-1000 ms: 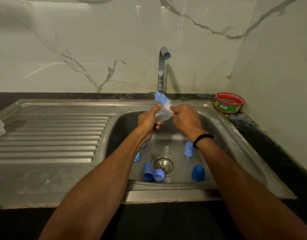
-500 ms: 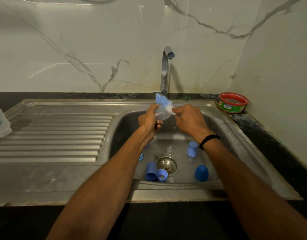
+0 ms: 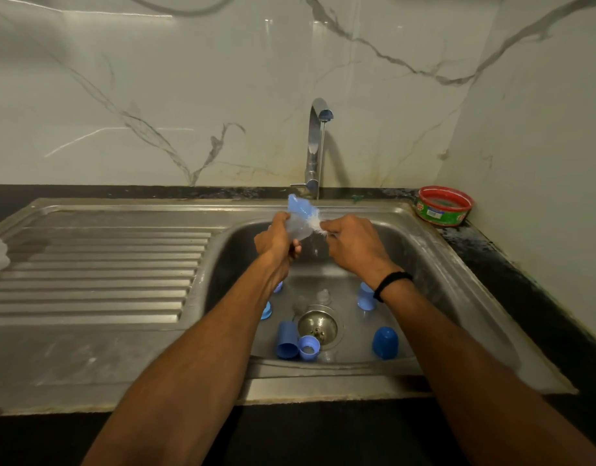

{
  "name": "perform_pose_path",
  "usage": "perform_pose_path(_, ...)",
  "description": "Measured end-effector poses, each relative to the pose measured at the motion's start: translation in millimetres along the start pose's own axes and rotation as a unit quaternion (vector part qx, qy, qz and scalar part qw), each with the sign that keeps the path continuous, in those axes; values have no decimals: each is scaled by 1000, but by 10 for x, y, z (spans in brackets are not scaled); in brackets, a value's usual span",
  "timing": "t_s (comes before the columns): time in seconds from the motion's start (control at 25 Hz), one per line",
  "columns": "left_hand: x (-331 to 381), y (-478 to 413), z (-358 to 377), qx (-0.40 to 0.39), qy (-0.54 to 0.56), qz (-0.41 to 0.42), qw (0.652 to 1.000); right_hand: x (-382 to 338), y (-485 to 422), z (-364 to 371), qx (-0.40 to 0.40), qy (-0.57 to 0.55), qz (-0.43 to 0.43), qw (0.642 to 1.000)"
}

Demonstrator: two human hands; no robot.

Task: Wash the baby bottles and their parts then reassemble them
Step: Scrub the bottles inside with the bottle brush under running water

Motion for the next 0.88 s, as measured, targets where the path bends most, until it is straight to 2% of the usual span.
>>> perform_pose_path(0.2,27,-5,-11,-4,-1,1,1000,21,2,8,-3,-9,9,1000)
perform_pose_path(0.36,-28,82,67,-104,-29,-32,994,95,-38,-40,20,7,33,999)
perform_pose_path(0.48,-28,95,54,-136,-32,-60,988,115,-23,-25,-6,27,44,999)
perform_pose_path(0.72,13,58,45,-126,-27,50,990,94,-42,19,9,-4,39,999)
perform_pose_path(0.88,36,59,66,-171,-22,50,984,115,-42,-16,16,3,57,998)
Point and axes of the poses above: each hand's wrist, its own y-axis away from the middle knuckle, its own z-axis out of the palm, x = y × z, the point moved 1 cm from there along -y, towards the middle knuckle, and after that the axes turned 3 degrees about z, right-handed, at the moved point
